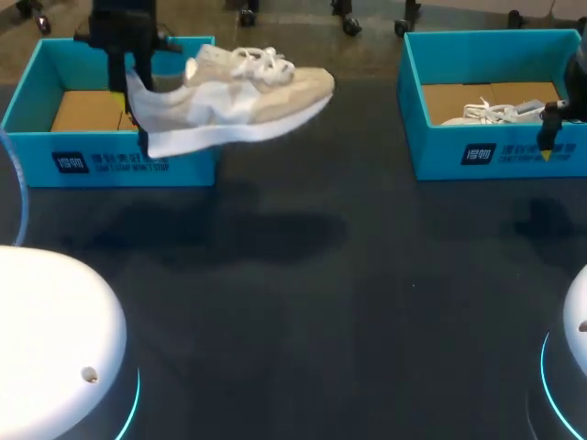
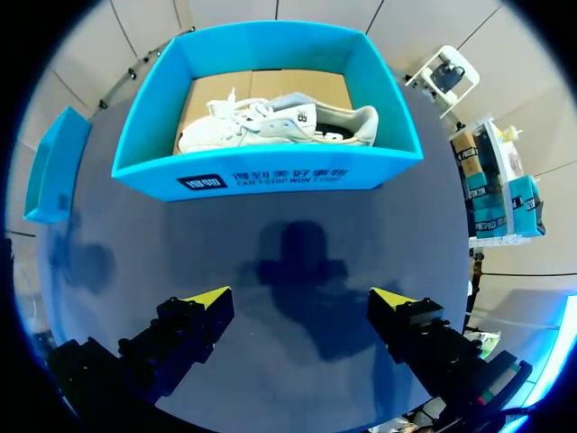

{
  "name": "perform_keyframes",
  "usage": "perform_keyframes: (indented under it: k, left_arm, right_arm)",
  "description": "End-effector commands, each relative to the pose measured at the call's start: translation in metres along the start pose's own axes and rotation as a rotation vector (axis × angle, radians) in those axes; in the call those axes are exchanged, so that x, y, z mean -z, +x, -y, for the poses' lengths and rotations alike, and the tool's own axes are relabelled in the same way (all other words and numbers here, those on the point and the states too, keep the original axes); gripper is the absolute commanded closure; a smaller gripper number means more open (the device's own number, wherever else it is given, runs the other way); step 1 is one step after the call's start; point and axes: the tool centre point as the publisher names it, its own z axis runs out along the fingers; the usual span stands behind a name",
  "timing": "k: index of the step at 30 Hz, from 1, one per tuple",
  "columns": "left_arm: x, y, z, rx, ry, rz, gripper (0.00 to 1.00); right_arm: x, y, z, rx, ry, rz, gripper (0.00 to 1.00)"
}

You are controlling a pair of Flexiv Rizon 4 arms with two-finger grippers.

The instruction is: Take the shoe out of the shoebox, open the shoe tongue, remove and reinsert the insole, then place the shoe into the shoebox

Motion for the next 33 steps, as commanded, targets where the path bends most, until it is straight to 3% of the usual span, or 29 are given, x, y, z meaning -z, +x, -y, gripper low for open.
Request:
perform_keyframes:
  k: [1, 17, 33]
  left_arm:
    - [-0.012, -0.015, 0.014, -0.009, -0.449, -0.004, 1.0]
    - [-0.043, -0.086, 0.061, -0.079, -0.45, 0.029, 1.0]
    - [-0.069, -0.12, 0.074, -0.073, -0.448, 0.055, 1.0]
  right_arm:
    - [0.0, 0.0, 0.0, 0.0, -0.001, -0.002, 0.0]
    - [0.0, 0.0, 0.0, 0.0, -0.001, -0.002, 0.0]
    - [0.0, 0.0, 0.0, 0.0, -0.001, -0.002, 0.0]
